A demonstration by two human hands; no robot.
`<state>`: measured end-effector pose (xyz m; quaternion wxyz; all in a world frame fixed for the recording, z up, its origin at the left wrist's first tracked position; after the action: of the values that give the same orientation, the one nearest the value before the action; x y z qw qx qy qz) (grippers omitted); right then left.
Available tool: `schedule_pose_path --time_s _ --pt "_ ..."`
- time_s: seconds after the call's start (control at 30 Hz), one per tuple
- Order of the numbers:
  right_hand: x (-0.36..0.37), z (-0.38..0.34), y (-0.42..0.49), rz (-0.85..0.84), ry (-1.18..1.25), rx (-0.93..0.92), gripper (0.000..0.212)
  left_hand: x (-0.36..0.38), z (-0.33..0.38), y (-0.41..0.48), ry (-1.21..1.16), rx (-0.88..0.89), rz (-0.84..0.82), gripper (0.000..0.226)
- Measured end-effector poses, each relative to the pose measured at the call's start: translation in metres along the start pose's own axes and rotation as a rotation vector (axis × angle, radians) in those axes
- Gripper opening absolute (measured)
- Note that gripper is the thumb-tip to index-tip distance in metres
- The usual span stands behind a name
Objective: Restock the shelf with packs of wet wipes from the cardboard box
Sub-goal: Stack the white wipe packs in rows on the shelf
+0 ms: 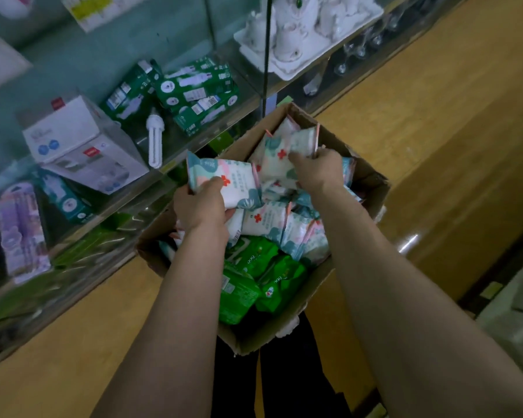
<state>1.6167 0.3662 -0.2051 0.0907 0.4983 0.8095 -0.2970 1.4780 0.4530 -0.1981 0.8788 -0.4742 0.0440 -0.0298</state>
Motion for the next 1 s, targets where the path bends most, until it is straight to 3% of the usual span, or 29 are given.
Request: schedule_pose_path --time_s 0.2,0.33,0.43,0.6,0.9,1.0 --pt "-0.058 -0.029 -0.070 0.328 0.556 0.074 0.019 0.014 0.018 -0.061 0.018 -0.022 -0.269 0.032" --pt "-0.103 -0.041 -0.130 0.420 0.814 0.047 0.014 0.019 0.012 -0.112 0.093 0.019 -0.461 0.040" --pt "-0.131 -0.048 -0.179 0.491 0.880 0.002 0.005 0.023 -0.001 -0.159 0.169 0.038 -0.626 0.039" --pt "-0.185 -0.042 -0.249 0.658 0.945 -0.085 0.015 0.028 -0.031 -0.233 0.271 0.044 -0.819 0.035" --pt "-0.312 0.004 -0.371 1.084 0.847 -0.255 0.014 0.039 -0.129 -0.391 0.415 -0.061 -1.153 0.017" --pt "-0.354 0.028 -0.416 1.193 0.832 -0.269 0.007 0.036 -0.179 -0.444 0.496 -0.108 -1.261 0.021"
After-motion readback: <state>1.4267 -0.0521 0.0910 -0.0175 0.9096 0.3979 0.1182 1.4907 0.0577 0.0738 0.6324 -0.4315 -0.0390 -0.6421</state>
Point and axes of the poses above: each hand's wrist, its own y-axis towards the middle knuckle, its own x-axis out of the palm, z = x × y, the point moved 1 cm from there along y, towards the middle knuckle, and after that the axes turned 10 degrees about -x, right-handed, at the moved point
